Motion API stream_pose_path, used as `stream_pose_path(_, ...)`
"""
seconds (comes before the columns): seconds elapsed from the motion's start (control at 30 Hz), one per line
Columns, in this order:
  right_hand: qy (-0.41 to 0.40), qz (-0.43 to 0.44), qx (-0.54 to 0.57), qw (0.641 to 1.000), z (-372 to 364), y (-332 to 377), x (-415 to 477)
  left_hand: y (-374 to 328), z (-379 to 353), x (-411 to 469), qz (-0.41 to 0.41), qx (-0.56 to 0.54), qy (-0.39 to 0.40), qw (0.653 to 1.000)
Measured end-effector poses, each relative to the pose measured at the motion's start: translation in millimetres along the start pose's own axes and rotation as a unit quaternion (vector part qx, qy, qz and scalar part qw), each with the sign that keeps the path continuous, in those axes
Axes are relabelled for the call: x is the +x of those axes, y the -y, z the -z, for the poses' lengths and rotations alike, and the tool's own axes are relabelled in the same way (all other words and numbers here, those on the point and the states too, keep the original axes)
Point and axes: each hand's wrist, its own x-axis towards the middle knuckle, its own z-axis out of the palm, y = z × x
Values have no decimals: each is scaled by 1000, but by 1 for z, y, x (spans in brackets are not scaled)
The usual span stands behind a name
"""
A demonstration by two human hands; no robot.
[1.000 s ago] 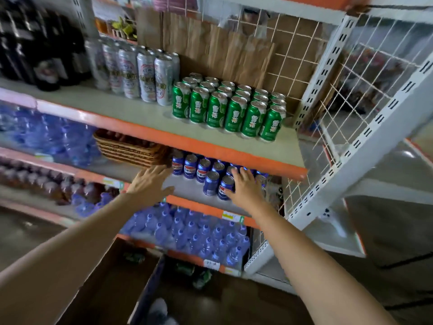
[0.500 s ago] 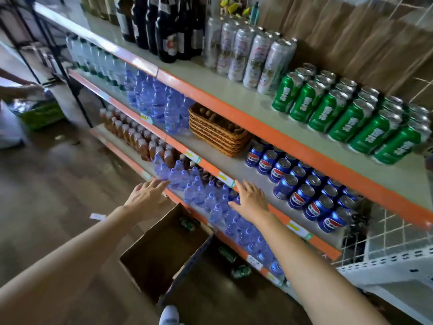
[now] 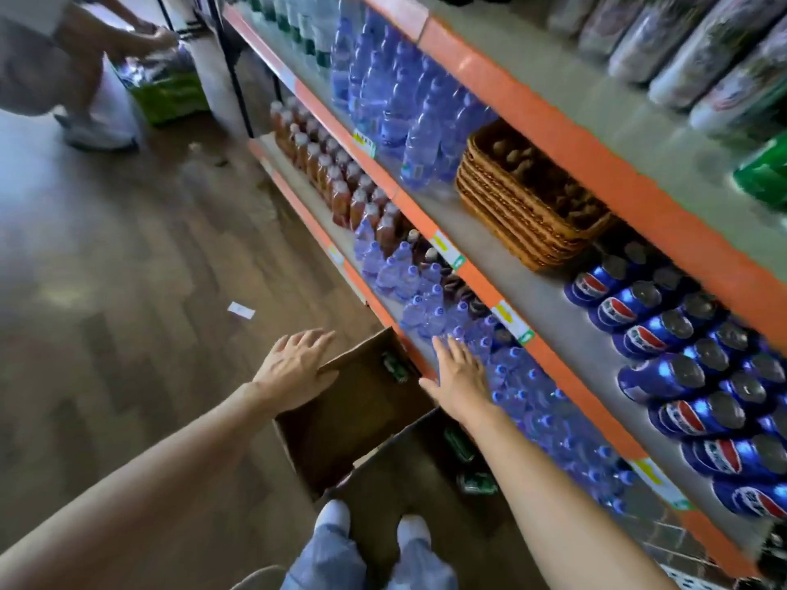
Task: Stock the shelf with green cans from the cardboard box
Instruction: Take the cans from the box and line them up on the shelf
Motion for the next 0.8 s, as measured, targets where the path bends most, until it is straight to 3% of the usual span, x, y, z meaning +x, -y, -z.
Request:
stream_pose_path(0.47,112,27,30,993,-203,-57,134,23,-216,61,80,-20,69,994)
stream_pose_path(0.8,112,-7,75,991,-358,-72,273,65,-378,165,96,-53,74,991)
